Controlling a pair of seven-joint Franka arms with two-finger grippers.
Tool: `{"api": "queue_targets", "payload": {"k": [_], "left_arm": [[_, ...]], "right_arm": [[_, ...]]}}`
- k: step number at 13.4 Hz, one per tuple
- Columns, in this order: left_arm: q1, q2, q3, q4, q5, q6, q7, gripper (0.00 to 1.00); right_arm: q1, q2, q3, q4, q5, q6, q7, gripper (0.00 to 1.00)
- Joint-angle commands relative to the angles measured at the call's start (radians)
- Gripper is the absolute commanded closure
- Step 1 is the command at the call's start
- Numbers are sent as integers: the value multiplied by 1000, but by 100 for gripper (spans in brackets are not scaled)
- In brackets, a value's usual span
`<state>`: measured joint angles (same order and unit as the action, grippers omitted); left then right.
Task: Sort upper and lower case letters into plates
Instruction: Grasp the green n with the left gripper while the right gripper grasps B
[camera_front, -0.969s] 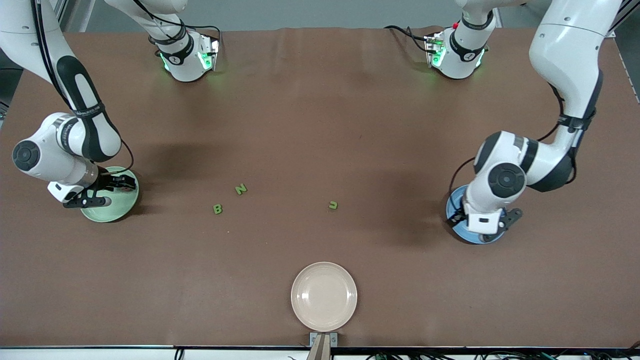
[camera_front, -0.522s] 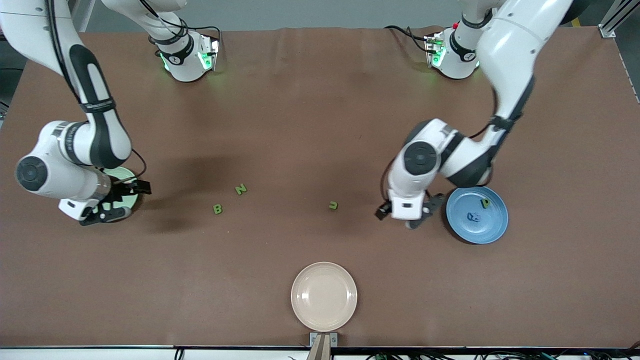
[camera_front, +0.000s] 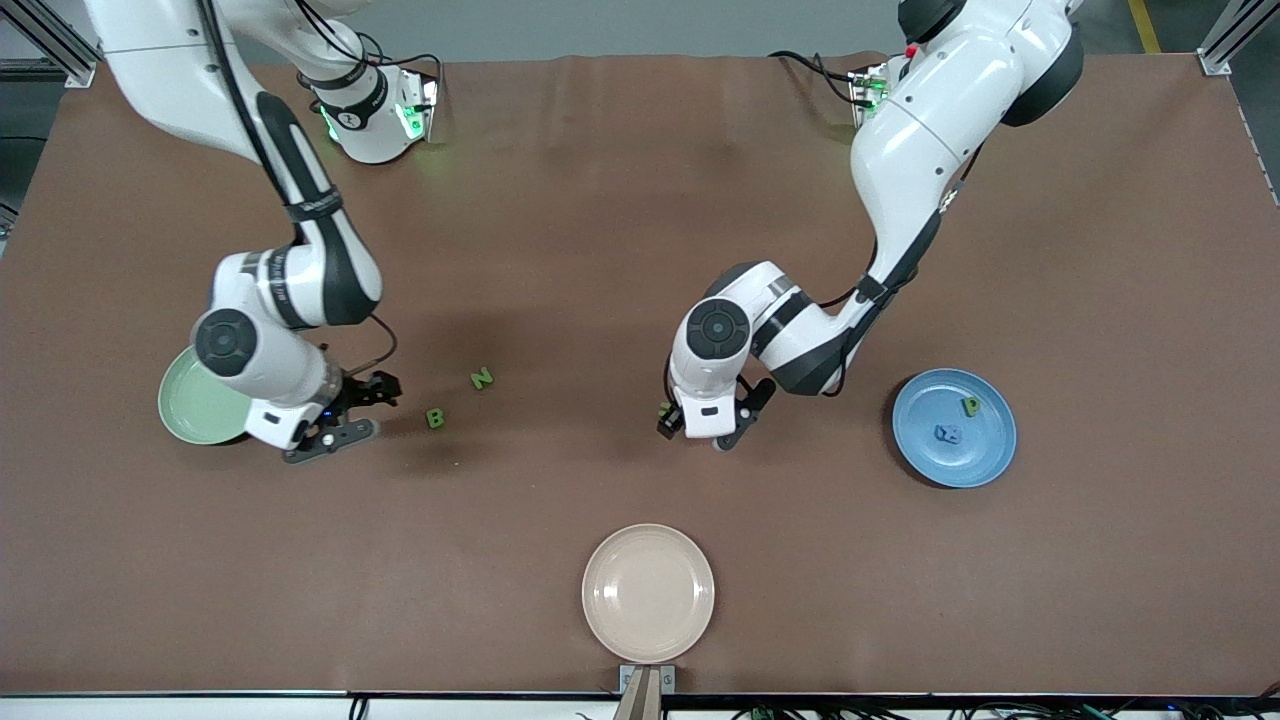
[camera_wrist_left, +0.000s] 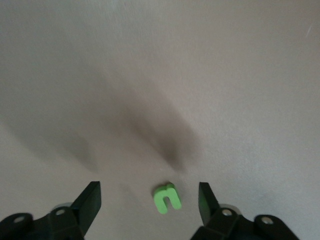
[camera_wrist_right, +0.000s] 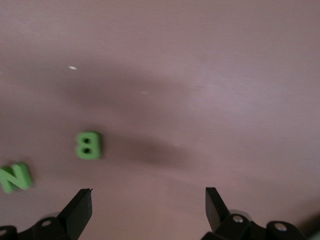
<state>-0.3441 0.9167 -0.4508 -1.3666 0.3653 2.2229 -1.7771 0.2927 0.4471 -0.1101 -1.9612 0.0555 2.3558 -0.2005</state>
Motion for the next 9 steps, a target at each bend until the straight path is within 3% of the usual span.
{"api": "queue_targets", "payload": {"k": [1,3,6,8,9], "left_arm": [[-62,33,59,43,-6,44,-67,18],[-114,51,113,55,-9,72,-119,22],[-121,59,118,63,-11,72,-125,31],[-133,59,118,61,-22,64,-136,35],[-133,59,118,60,-23,63,-143,43]], "right_arm": [[51,39,-8,-31,4,94,74,0],[78,74,-8,-39,7,144,110,0],[98,100,-5,-39,32,165,136,1],[123,107,-7,-42,41,171,141,7],[125,107,-7,-48,41,178,144,14]]}}
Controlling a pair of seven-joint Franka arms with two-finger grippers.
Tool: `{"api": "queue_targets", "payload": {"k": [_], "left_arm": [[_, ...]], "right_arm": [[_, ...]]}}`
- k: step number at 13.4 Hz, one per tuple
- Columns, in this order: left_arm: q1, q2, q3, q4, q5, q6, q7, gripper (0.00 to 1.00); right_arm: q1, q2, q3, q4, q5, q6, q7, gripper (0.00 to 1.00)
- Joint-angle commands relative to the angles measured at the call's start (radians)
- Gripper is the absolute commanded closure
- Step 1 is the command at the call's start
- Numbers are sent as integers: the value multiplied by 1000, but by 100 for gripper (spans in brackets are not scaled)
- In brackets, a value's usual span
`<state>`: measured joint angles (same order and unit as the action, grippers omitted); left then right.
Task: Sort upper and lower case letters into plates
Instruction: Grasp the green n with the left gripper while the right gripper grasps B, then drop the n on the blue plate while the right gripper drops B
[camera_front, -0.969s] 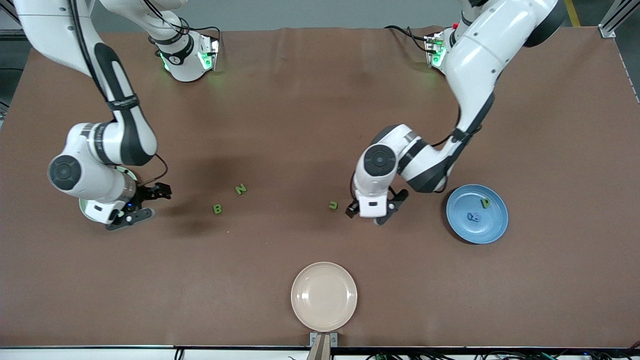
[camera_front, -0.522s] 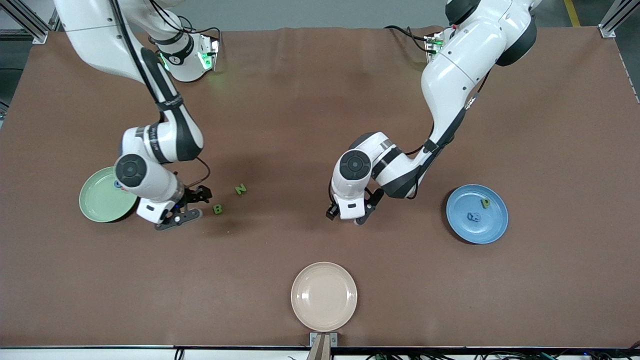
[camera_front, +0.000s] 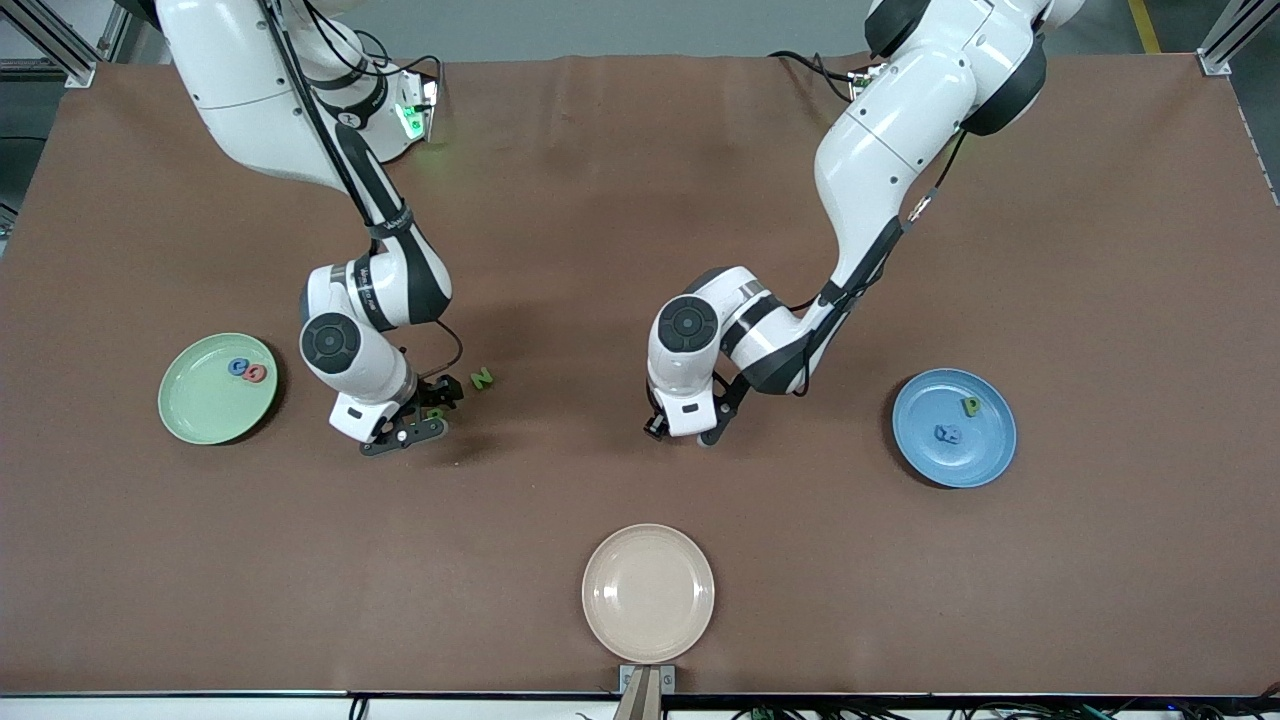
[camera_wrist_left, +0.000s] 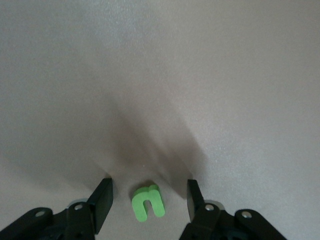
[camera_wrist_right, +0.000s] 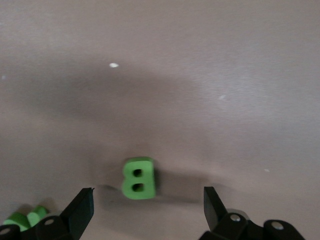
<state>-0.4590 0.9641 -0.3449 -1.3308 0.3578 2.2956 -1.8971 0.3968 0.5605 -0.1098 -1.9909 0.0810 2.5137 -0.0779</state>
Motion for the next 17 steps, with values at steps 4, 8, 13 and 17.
{"api": "queue_targets", "payload": {"k": [4,8,13,17], "left_arm": [[-24,13,14,18,-13,-10,-28,100],[20,-86,67,13,13,-134,-24,100],[196,-281,57,-158,13,-237,267,100],[368,-405,55,-404,15,-96,525,100]], "right_arm": [[23,2,-7,-20,16,37,21,40],[22,9,-8,-20,16,56,21,50],[11,7,-8,-19,14,56,21,90],[5,-20,-16,-19,14,10,21,96]]}}
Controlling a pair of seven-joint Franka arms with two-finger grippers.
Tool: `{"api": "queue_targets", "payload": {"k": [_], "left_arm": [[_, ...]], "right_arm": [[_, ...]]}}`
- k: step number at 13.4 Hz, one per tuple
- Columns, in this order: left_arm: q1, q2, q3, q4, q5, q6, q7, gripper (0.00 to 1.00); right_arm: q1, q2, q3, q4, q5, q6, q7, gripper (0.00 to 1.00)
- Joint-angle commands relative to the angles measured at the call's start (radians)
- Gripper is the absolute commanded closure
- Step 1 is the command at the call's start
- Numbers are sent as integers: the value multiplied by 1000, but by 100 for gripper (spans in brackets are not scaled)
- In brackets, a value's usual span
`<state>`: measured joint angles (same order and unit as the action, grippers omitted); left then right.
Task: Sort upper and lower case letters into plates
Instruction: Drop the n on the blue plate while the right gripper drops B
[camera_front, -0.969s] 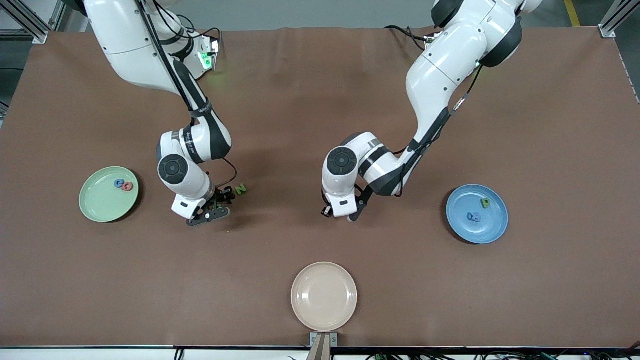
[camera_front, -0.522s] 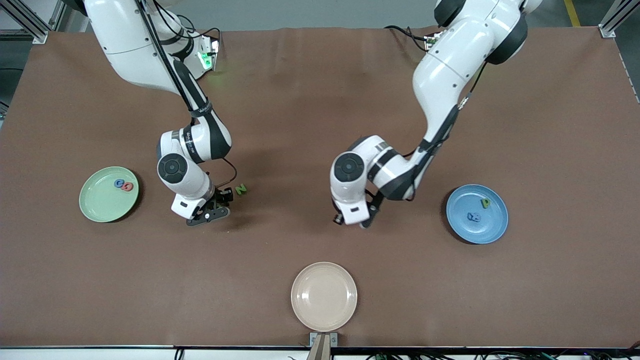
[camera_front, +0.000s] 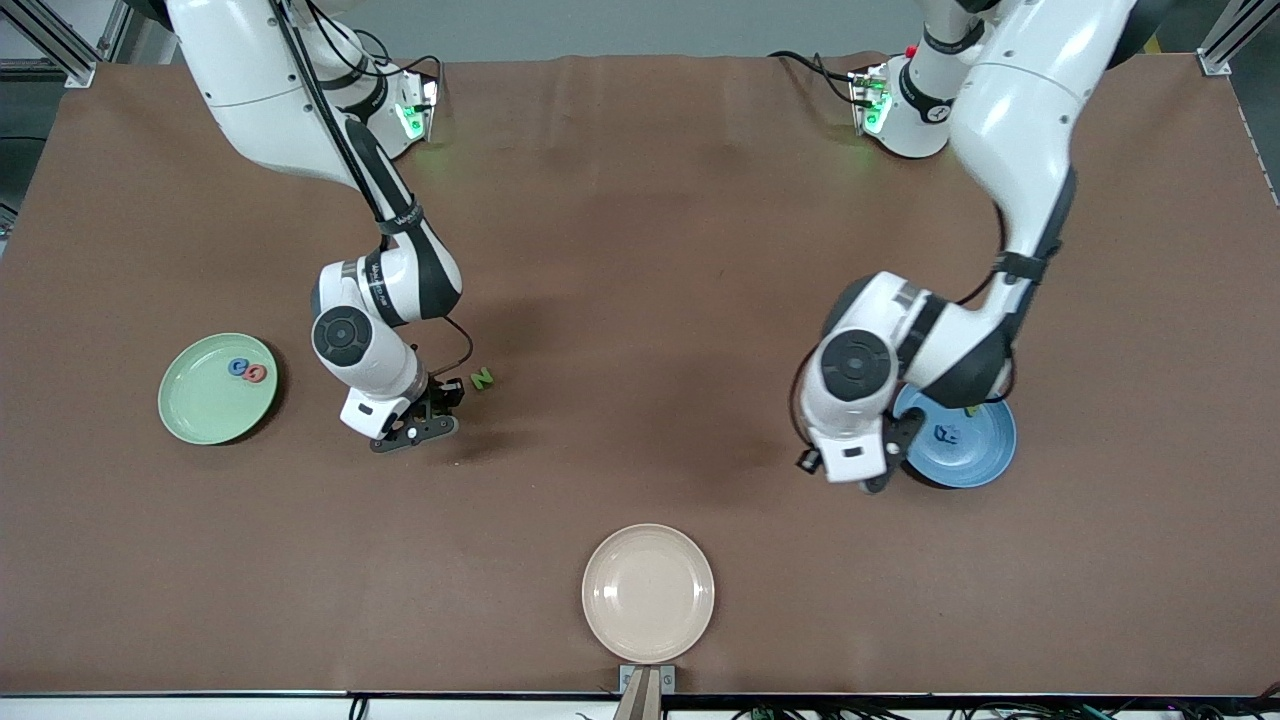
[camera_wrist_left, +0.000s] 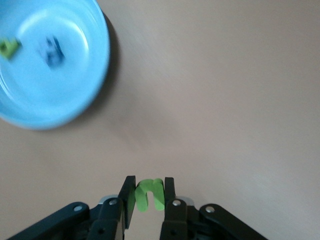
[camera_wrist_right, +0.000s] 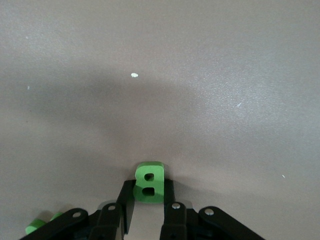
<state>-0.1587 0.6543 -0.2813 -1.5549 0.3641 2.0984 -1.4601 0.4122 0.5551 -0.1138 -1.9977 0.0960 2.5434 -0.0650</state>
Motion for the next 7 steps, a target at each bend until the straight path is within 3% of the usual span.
{"api": "queue_targets", "payload": {"k": [1,4,6,7], "left_arm": [[112,-116,-9,-242,10,158,152,100],[221,-140,-10,-318,10,209,344,100],[249,-128,-9,-333,10,242,379,98],[261,-113,-9,-333,10,252,383,89]], "right_arm": [[-24,-56,-21,-12,-1,-81,-2,96],[-119,-187,-26,-15,-16,-251,-30,96],[-238,-242,-26,-27,-28,-311,-158,96],[-310,-245,-26,-29,-28,-313,-258,96]]}}
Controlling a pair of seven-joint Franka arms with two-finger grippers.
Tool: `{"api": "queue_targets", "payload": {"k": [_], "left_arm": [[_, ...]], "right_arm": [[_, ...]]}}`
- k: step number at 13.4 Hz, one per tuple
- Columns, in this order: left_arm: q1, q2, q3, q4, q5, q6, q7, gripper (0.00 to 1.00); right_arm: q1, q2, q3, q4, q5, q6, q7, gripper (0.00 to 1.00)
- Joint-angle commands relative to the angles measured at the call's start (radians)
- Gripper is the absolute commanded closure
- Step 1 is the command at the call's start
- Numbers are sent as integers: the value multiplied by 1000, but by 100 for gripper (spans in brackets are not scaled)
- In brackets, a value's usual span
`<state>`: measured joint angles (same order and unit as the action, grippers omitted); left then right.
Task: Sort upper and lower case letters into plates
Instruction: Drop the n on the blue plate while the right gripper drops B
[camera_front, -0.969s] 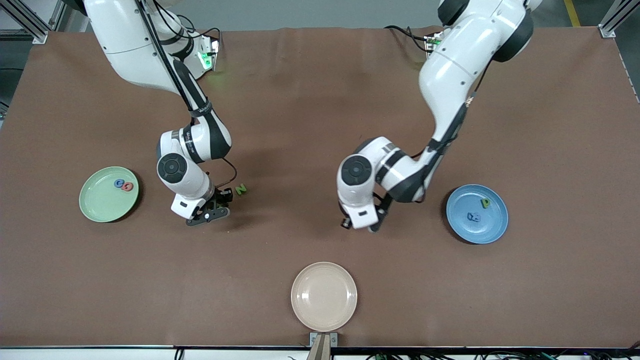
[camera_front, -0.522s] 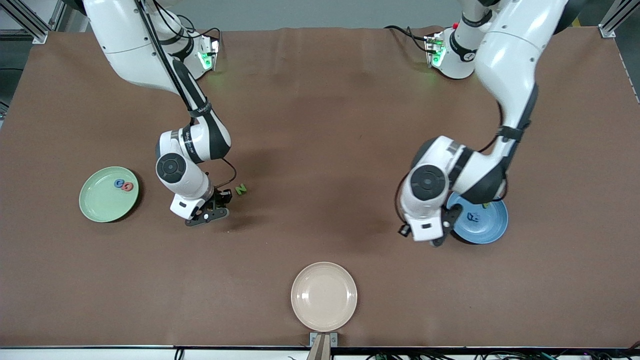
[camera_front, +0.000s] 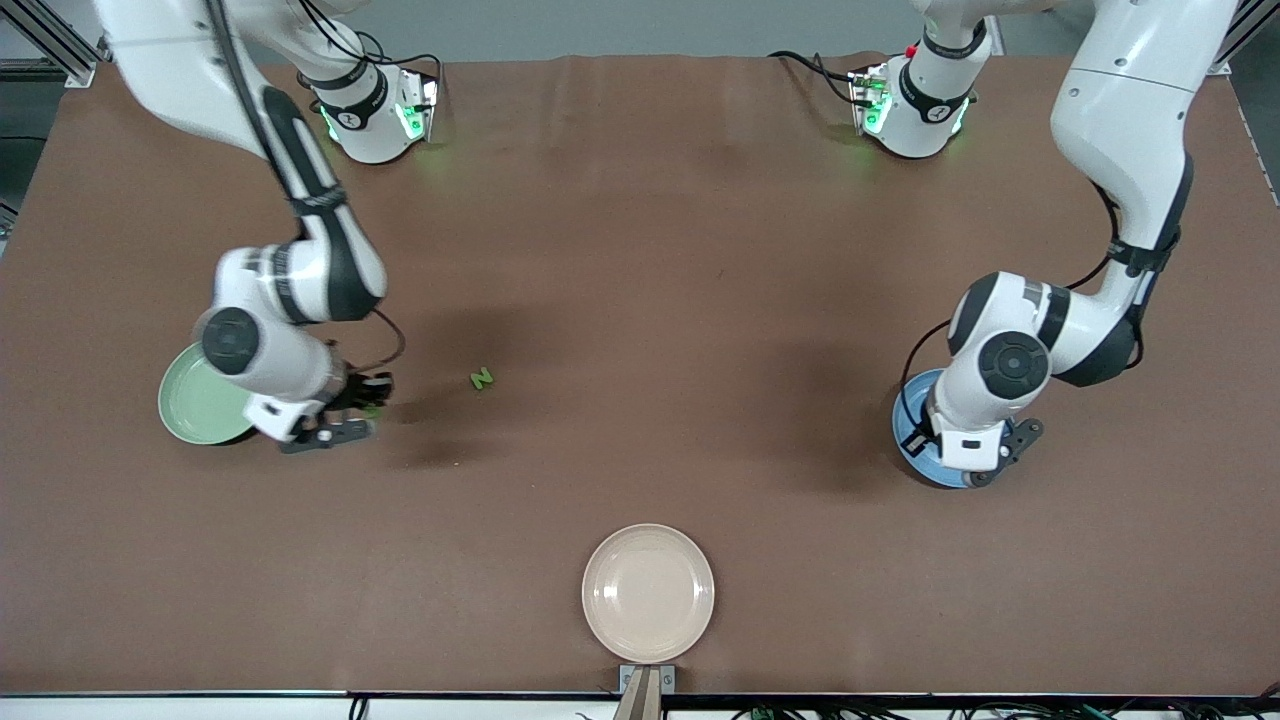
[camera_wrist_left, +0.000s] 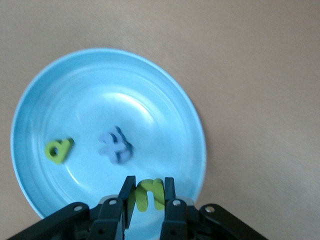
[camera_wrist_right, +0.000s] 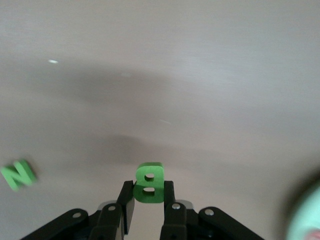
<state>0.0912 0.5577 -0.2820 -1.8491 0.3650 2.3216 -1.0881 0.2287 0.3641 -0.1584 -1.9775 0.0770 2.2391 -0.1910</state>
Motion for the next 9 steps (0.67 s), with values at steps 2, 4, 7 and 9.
{"api": "queue_targets", "payload": {"k": [2,4,7,9], "left_arm": [[24,-15,-8,-35,6,28,49,23],[24,-28,-8,-16,-11,16,34,1],[24,-100,-63,26,-32,-77,52,1],[22,-124,-117,164,-43,-234,114,1]], "right_arm": [[-283,-44,20,-44,-11,5,-334,96],[-401,-42,20,-49,-11,4,-465,96],[-524,-1,20,-53,-11,69,-585,95],[-539,44,20,-58,-9,115,-588,95]]}}
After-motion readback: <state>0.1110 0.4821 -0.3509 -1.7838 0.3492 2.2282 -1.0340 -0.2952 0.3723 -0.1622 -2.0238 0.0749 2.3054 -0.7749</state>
